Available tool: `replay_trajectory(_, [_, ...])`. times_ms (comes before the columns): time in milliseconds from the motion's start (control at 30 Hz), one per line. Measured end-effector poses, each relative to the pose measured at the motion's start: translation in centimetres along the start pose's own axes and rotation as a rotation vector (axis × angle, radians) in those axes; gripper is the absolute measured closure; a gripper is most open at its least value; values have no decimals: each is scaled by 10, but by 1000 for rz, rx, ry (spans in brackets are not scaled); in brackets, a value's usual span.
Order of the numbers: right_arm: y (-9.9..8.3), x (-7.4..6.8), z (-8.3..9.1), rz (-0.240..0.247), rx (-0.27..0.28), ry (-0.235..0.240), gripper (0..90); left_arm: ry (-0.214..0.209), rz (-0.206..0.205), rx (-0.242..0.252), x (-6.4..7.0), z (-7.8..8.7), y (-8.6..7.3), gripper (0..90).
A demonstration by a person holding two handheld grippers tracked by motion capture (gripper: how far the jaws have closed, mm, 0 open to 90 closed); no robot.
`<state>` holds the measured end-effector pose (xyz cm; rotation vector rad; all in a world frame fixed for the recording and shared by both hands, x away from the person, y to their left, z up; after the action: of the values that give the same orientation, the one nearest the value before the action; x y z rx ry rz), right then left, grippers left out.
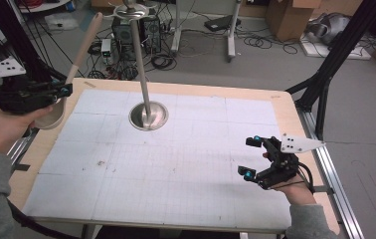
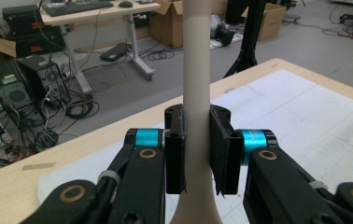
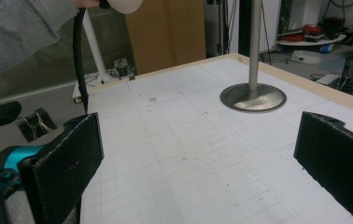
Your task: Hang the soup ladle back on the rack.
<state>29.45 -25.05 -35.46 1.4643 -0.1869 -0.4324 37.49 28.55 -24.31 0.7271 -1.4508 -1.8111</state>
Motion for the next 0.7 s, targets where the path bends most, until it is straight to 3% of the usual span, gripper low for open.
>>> replay_trajectory(300, [-1,0,5,-3,2,-5,0,-5,18,2,-5,-7,-1,771])
replay_trajectory(467, [-2,0,6,-4,-4,-5,1,-25,47,21,-7,-8,0,771])
replay_trajectory(700, [-1,-3,5,7,-7,9,1,-34,36,2,-7,-13,-4,770])
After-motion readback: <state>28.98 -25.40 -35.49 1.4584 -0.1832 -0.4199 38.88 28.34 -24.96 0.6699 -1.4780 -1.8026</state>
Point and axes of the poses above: each handheld gripper's, and its own axes: z roughly backward along the jaws, y roughly out of its top, x roughly to its right, the point moved 5 cm from there along -z, roughly forward along the jaws, and after that the axes turned 6 degrees about x, right-handed, at the moved point
